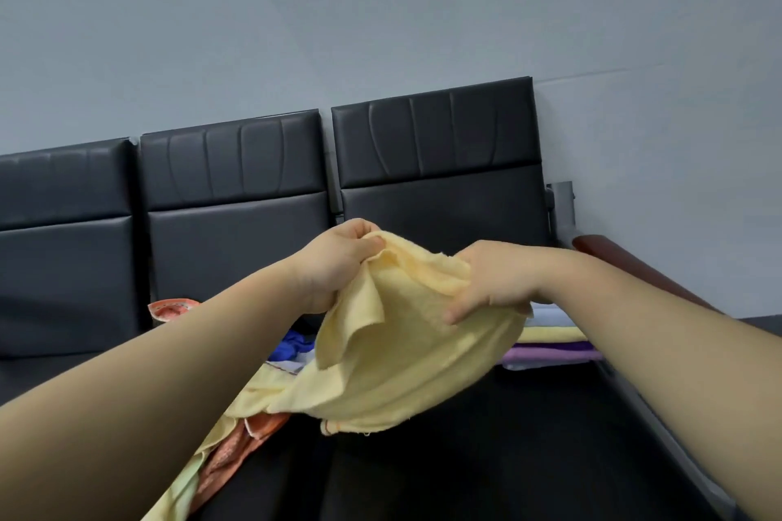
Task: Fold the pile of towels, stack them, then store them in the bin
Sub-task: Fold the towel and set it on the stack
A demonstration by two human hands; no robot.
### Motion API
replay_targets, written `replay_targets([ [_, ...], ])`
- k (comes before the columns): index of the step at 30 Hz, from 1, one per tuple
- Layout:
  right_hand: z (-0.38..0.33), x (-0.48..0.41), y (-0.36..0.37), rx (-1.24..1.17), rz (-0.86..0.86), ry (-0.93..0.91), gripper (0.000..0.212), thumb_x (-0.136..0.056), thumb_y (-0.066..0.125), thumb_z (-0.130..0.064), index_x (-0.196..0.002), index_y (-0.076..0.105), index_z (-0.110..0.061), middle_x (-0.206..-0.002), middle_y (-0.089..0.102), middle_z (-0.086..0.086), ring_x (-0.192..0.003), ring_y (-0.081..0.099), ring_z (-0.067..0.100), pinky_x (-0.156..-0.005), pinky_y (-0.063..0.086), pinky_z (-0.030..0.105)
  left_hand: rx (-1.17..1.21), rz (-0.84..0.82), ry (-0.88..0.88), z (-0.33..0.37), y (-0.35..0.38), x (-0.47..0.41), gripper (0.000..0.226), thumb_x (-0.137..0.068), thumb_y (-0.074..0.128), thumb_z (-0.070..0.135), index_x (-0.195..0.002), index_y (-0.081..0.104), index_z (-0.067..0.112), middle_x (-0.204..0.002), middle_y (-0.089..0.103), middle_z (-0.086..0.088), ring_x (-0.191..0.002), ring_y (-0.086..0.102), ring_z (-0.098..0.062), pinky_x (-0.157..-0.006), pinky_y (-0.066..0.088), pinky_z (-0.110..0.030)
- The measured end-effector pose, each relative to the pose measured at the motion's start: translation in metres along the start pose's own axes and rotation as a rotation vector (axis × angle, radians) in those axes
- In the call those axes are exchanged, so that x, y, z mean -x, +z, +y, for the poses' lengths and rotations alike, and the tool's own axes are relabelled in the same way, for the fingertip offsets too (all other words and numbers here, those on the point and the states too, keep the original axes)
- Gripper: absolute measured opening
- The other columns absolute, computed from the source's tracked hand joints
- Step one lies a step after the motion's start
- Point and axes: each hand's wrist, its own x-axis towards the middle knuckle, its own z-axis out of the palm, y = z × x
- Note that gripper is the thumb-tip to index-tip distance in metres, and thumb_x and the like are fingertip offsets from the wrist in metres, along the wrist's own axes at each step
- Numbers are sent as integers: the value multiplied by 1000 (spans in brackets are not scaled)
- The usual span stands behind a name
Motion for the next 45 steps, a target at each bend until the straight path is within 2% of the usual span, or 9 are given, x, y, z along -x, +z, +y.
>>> replay_targets([
  [5, 5, 5, -5, -36, -33, 3, 18, -75, 87, -30, -86, 75, -21, -83, 76, -5, -76, 74, 14, -70, 54, 29, -188, -288, 35, -10, -2, 15, 40, -72, 85, 35, -100, 64, 16, -87, 67, -2, -78, 66, -17, -69, 56, -35],
  [9, 6, 0, -7, 49, -54, 19, 20, -74, 79, -23, -79, 60, -20, -76, 62, -3, -70, 60, 17, -66, 46, 33, -682, -301, 97, -9, 0, 15, 25, -80, 85, 38, -88, 69, 22, -80, 68, 9, -79, 66, -10, -78, 58, -37],
  [16, 8, 5, -16, -75, 325, -100, 40, -80, 71, -16, -114, 60, -34, -109, 64, -1, -96, 64, 21, -78, 56, 41, -560, -193, 93, 9, -13, 13, 22, -100, 64, 37, -90, 76, 22, -83, 75, 7, -74, 69, -7, -69, 55, -24],
  [22, -1, 9, -21, -133, 456, -177, 41, -82, 73, -15, -114, 67, -39, -108, 66, -11, -96, 64, 11, -77, 55, 31, -384, 63, 121, 17, -12, 6, 31, -93, 59, 40, -83, 73, 14, -73, 61, -2, -72, 55, -20, -75, 52, -40],
  [29, -10, 9, -22, 15, 398, -39, 13, -79, 68, -13, -72, 58, -11, -68, 47, 1, -63, 42, 18, -57, 34, 31, -119, 84, 120, 45, 5, 7, 36, -107, 47, 28, -80, 68, 18, -71, 64, -1, -66, 59, -18, -63, 48, -31],
  [35, -16, 15, -24, -473, 236, -77, 31, -82, 61, -19, -112, 62, -10, -93, 55, 10, -83, 50, 27, -67, 41, 39, -226, 114, 197, 78, 2, 19, 40, -93, 60, 50, -92, 67, 11, -81, 57, -4, -72, 53, -21, -67, 45, -36],
  [38, -18, 29, -31, -183, 24, -77, 42, -72, 86, -37, -109, 73, -22, -102, 78, 1, -94, 75, 19, -86, 62, 42, -580, -14, 262, 89, -6, 31, 29, -79, 83, 46, -79, 69, 21, -70, 66, 8, -63, 63, -9, -57, 49, -27],
  [41, -21, 29, -32, 164, 42, -30, 31, -68, 92, -44, -87, 78, -25, -90, 79, -6, -89, 77, 19, -88, 63, 45, -1052, -208, 150, 82, -5, 36, 26, -73, 87, 45, -79, 70, 25, -74, 70, 13, -75, 68, -9, -66, 51, -25],
  [45, -25, 34, -37, -240, 188, -111, 25, -79, 87, -21, -96, 74, -7, -91, 77, 10, -81, 74, 23, -77, 60, 40, -622, -285, 66, 65, -13, 35, 13, -94, 72, 32, -99, 72, 20, -102, 78, 1, -99, 74, -21, -94, 57, -41],
])
